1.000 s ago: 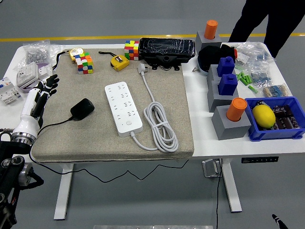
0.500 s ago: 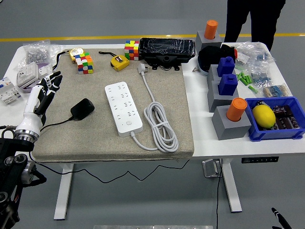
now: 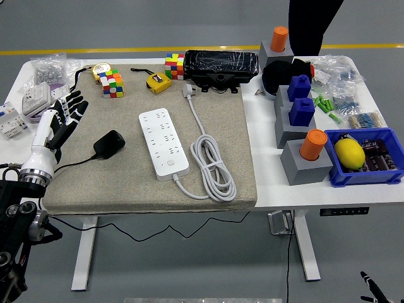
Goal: Pick up the plug,place it near the board,insert it into the board,press the button
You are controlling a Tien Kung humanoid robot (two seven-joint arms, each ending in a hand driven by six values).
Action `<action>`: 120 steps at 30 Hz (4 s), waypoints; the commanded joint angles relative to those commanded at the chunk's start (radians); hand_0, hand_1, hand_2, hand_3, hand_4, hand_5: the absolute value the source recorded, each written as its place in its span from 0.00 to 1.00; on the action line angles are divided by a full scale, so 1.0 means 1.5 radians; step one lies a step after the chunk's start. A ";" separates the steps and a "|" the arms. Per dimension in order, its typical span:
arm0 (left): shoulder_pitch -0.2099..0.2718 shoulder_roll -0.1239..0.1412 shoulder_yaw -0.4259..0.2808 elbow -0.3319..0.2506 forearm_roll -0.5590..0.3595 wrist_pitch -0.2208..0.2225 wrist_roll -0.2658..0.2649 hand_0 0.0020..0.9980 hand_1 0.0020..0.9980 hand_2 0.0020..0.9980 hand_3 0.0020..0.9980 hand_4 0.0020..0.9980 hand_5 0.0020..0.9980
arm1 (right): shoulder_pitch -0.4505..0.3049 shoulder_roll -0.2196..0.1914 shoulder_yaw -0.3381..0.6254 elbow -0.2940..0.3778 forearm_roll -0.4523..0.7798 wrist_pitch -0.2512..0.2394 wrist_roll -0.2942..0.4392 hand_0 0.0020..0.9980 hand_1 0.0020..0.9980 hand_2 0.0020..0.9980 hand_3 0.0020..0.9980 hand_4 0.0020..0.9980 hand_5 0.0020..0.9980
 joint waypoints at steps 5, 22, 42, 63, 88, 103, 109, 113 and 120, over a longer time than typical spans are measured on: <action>0.000 -0.002 0.000 -0.001 -0.001 0.001 -0.001 0.83 0.88 0.86 0.85 1.00 0.74 | 0.000 0.001 0.000 0.000 0.000 0.000 -0.001 0.79 0.74 0.73 0.78 1.00 0.99; -0.004 -0.007 -0.001 0.008 0.006 -0.015 0.004 0.87 0.90 0.88 0.86 1.00 0.75 | -0.001 0.000 0.004 0.000 -0.001 -0.001 -0.002 0.79 0.74 0.73 0.78 1.00 0.99; -0.004 -0.010 0.006 0.017 -0.029 -0.024 -0.006 1.00 1.00 1.00 1.00 1.00 1.00 | -0.001 -0.001 0.000 0.000 0.004 -0.001 -0.003 0.79 0.74 0.73 0.78 1.00 0.99; -0.001 -0.012 0.007 0.016 -0.034 -0.022 -0.001 0.93 0.96 0.92 0.91 1.00 1.00 | -0.002 -0.001 -0.001 0.000 0.006 -0.001 -0.004 0.79 0.74 0.73 0.78 1.00 0.99; 0.003 -0.009 0.018 0.011 -0.031 -0.023 -0.007 0.92 0.95 0.91 0.90 1.00 1.00 | 0.000 -0.003 -0.010 0.000 0.013 -0.001 -0.002 0.79 0.74 0.73 0.78 1.00 0.99; 0.004 -0.012 0.018 0.006 -0.020 -0.019 -0.004 0.92 0.95 0.91 0.91 1.00 1.00 | 0.000 0.000 -0.012 0.000 0.013 0.000 -0.003 0.79 0.74 0.73 0.78 1.00 0.99; 0.003 -0.012 0.018 0.006 -0.020 -0.018 -0.004 0.92 0.95 0.91 0.91 1.00 1.00 | 0.001 -0.001 -0.011 0.000 0.012 0.000 -0.003 0.79 0.74 0.73 0.78 1.00 0.99; 0.004 -0.014 0.017 0.006 -0.021 -0.017 -0.005 0.92 0.95 0.91 0.91 1.00 1.00 | 0.002 -0.002 -0.011 0.000 0.012 -0.001 -0.003 0.79 0.74 0.73 0.78 1.00 0.99; 0.004 -0.012 0.015 0.005 -0.020 -0.016 -0.006 0.92 0.95 0.91 0.91 1.00 1.00 | 0.000 -0.002 -0.012 0.000 0.013 0.000 -0.003 0.79 0.74 0.73 0.78 1.00 0.99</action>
